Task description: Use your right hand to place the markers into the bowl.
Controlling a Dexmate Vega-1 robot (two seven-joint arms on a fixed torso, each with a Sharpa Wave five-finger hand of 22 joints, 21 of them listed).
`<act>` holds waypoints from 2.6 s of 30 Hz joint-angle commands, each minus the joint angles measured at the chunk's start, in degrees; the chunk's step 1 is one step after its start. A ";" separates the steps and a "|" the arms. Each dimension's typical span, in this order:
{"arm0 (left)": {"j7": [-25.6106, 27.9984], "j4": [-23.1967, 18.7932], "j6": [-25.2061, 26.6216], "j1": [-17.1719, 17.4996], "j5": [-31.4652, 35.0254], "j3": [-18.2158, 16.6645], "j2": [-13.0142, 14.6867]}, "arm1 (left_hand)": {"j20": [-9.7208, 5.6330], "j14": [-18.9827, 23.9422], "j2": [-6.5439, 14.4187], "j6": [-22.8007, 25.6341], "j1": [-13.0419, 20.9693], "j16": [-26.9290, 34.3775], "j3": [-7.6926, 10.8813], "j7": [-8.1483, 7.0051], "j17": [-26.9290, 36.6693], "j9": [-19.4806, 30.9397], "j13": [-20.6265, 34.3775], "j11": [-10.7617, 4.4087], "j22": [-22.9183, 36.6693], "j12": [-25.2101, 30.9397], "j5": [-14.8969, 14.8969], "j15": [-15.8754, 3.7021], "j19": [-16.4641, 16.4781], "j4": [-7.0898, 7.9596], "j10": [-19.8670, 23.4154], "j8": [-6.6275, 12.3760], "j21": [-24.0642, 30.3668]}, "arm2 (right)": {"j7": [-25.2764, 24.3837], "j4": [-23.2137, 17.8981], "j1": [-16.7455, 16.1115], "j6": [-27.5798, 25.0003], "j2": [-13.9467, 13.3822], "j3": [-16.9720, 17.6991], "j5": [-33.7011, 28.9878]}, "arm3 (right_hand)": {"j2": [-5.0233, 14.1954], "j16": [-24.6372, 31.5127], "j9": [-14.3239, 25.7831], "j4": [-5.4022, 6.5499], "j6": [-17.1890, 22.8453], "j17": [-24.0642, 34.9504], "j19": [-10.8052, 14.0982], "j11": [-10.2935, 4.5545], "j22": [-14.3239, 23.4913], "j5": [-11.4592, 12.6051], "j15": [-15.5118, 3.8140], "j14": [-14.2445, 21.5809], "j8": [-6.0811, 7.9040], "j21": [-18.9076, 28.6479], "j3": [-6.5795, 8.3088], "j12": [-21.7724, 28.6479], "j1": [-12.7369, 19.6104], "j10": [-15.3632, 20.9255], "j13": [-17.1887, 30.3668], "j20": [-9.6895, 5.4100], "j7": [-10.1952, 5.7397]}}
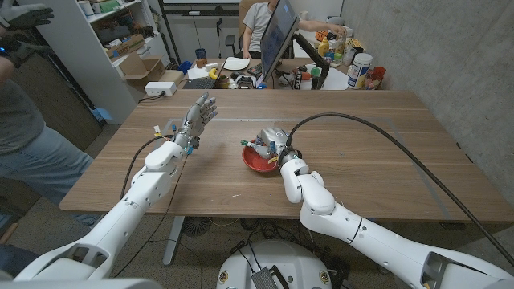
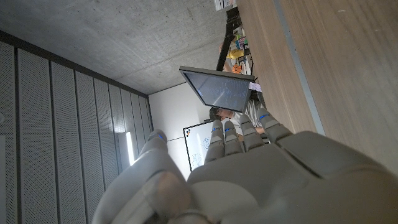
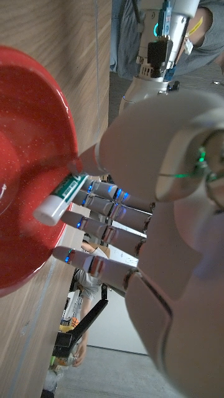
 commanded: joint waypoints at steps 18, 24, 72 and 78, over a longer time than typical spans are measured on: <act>0.20 -0.26 0.49 -0.03 0.58 0.65 -0.55 | 0.23 -0.03 0.60 0.07 0.14 0.17 0.08 -0.09 0.18 0.16 0.24 0.05 0.18 -0.01 -0.12 0.03 -0.51 -0.45 0.21 -0.10 0.21 | -0.59 -4.15 -1.67 -2.13 -2.97 0.80 -0.28 | -0.36 -1.47 1.89 0.42 0.28 -0.35 -2.57 0.26 0.08 0.39 2.05 -1.68 -0.83 0.32 0.47 -2.29 -1.10 -5.09 0.54 0.18 -4.16; 0.50 -0.77 0.54 0.17 0.70 0.63 -0.43 | 0.15 0.03 0.61 0.09 0.13 0.19 0.09 -0.14 0.18 0.16 0.24 0.02 0.18 0.00 -0.12 0.02 -0.50 -0.47 0.23 -0.10 0.22 | 0.51 -4.00 -1.68 -2.47 -3.03 0.91 0.29 | -0.35 -1.49 2.12 0.49 -0.02 -0.27 -2.89 0.30 0.09 0.42 2.21 -1.81 -0.84 0.37 0.41 -2.33 -1.26 -5.15 0.64 0.18 -4.29; 1.70 -3.29 1.34 1.59 0.78 0.73 0.51 | 0.17 0.12 0.64 0.18 0.05 0.18 0.16 -0.17 0.19 0.16 0.25 0.05 0.18 0.02 -0.13 -0.01 -0.49 -0.63 0.34 -0.09 0.26 | 4.27 -6.19 -1.98 -5.49 -5.20 0.53 0.05 | -1.35 -6.66 2.92 0.35 -16.25 -0.06 -14.31 4.26 0.16 0.40 6.34 -14.33 -5.98 0.37 1.32 -9.89 -2.38 -22.25 2.41 0.24 -3.49; 1.61 -3.39 1.39 1.60 0.78 0.92 0.50 | 0.25 0.10 0.65 0.20 0.03 0.17 0.17 -0.15 0.19 0.16 0.25 0.09 0.18 0.01 -0.13 0.06 -0.56 -0.65 0.32 -0.08 0.24 | 2.55 -7.77 -3.02 -4.85 -6.02 1.44 -0.19 | -0.85 -5.30 2.75 0.44 -14.45 0.43 -14.09 3.46 0.25 0.36 4.90 -12.17 -5.33 0.85 1.31 -9.06 -2.38 -20.05 2.63 0.17 -3.86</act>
